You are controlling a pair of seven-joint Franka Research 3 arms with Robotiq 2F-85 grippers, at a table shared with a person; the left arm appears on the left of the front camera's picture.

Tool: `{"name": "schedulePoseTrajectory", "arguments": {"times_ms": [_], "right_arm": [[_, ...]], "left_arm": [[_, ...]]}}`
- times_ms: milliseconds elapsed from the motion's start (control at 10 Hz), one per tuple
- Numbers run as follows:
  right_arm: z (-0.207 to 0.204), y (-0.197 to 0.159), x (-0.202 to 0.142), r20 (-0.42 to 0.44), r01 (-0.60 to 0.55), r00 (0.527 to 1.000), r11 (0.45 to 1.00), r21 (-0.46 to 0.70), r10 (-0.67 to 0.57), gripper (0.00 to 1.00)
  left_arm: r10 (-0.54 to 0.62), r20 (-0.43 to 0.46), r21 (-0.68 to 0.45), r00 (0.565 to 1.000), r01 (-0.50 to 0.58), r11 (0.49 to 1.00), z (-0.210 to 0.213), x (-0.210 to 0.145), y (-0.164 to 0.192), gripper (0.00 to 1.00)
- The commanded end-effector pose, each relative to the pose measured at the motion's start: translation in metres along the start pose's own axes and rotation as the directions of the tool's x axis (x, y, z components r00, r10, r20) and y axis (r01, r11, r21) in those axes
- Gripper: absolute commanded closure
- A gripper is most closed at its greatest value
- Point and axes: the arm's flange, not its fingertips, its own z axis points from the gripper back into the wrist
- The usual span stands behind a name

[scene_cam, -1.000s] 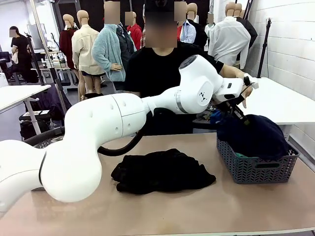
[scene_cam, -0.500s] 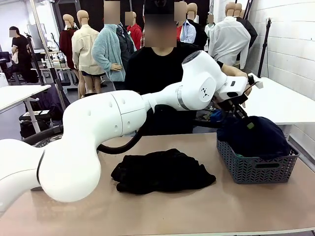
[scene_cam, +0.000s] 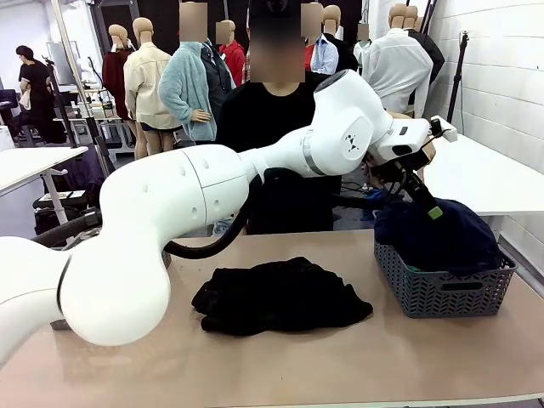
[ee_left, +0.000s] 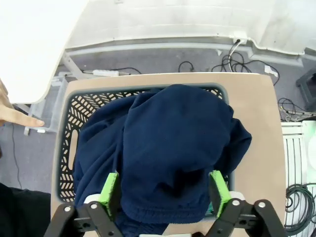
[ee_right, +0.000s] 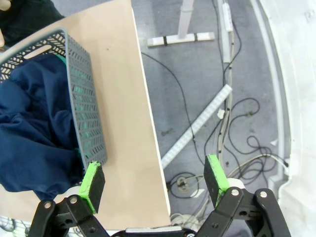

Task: Sort the tops and bottoms.
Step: Sort the clothes according to human instructions.

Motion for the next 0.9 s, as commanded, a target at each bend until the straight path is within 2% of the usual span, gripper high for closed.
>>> {"name": "schedulePoseTrajectory", "arguments": {"times_ms": [0,200,400,600,800], "right_arm": [[0.0,0.0,0.0,-0.008,-0.006,1.0,1.0,-0.015,0.006,0.0],[0.0,0.0,0.0,-0.008,-0.006,1.0,1.0,-0.015,0.006,0.0],[0.0,0.0,0.0,-0.008,-0.006,1.0,1.0,-0.015,0.006,0.0],[0.0,0.0,0.0,-0.008,-0.006,1.0,1.0,-0.015,0.006,0.0],[0.0,0.0,0.0,-0.008,-0.006,1.0,1.0,-0.015,0.006,0.0]], "left_arm": [[0.005,-0.003,-0.01,1.0,-0.005,1.0,0.01,0.042,0.03,0.0],[0.028,0.026,-0.019,0.999,-0.027,0.999,0.054,0.034,0.014,0.0],[0.093,-0.049,0.072,0.994,-0.09,0.993,0.092,0.016,0.008,0.0],[0.164,-0.19,0.206,0.968,-0.124,0.971,0.124,-0.01,-0.011,0.0],[0.276,-0.204,0.296,0.939,-0.21,0.932,0.155,-0.047,-0.034,0.0]]}}
